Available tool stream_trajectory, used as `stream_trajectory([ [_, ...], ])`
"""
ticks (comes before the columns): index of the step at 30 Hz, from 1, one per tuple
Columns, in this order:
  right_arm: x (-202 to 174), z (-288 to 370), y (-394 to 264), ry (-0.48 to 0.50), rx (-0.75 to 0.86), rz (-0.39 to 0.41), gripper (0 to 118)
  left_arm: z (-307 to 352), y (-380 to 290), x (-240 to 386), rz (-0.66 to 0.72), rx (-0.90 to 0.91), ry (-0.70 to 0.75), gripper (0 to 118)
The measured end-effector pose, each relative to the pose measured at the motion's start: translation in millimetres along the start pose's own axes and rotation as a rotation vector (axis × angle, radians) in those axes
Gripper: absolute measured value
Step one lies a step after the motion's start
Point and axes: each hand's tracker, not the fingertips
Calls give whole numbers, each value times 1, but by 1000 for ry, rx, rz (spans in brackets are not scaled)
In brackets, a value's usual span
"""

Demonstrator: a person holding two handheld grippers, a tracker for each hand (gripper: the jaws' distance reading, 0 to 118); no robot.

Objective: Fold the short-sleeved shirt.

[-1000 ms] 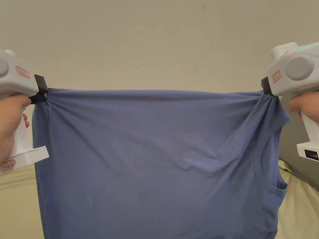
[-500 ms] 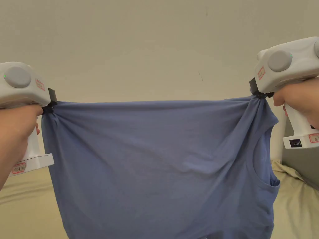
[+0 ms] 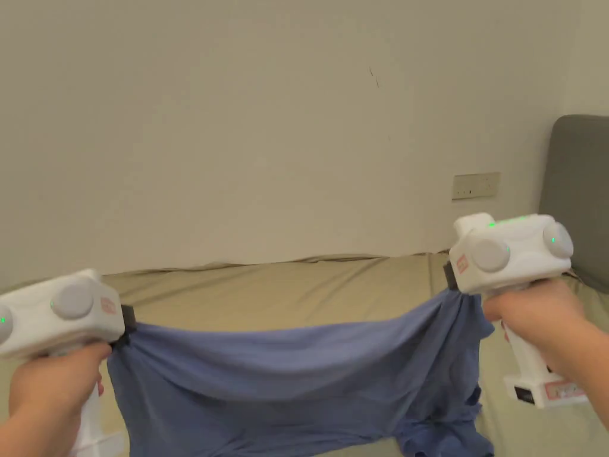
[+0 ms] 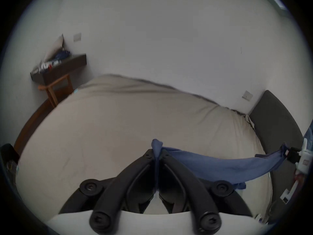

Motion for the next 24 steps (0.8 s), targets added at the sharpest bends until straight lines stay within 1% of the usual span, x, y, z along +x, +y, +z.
stream_trajectory([
  [1,-1,-9,-19,40,-56,-3,4,-5,-15,-5,6,-8,-12,1],
  [2,-3,-16,-37,49,-86,5,4,-10,-29,-9,2,-31,-9,1],
  [3,-2,-24,-54,32,-104,30,4,-12,-44,-14,0,-60,-14,1],
  [4,-1,-29,-71,37,-115,44,4,-13,-58,-19,3,-66,-17,1],
  [6,0,-32,-108,84,-188,53,4,-6,-88,-30,17,-82,-37,1],
  [7,-1,-29,-128,104,-216,71,4,-1,-104,-34,21,-97,-60,1],
  [8,-2,-24,-145,112,-212,91,4,5,-119,-39,32,-113,-104,1],
  [11,2,5,-188,119,-169,118,4,27,-154,-57,88,-120,-128,1],
  [13,9,26,-208,139,-162,98,4,41,-169,-73,138,-118,-177,1],
  [15,17,53,-227,156,-141,77,4,64,-182,-82,138,-97,-189,1],
  [17,27,73,-245,188,-149,13,4,87,-193,-88,121,-77,-184,1],
  [18,31,84,-254,195,-142,2,4,97,-197,-92,124,-72,-198,1],
  [20,37,109,-272,193,-135,7,4,121,-204,-98,105,-65,-239,1],
  [24,54,147,-299,211,-161,-28,4,161,-230,-112,94,-64,-251,1],
])
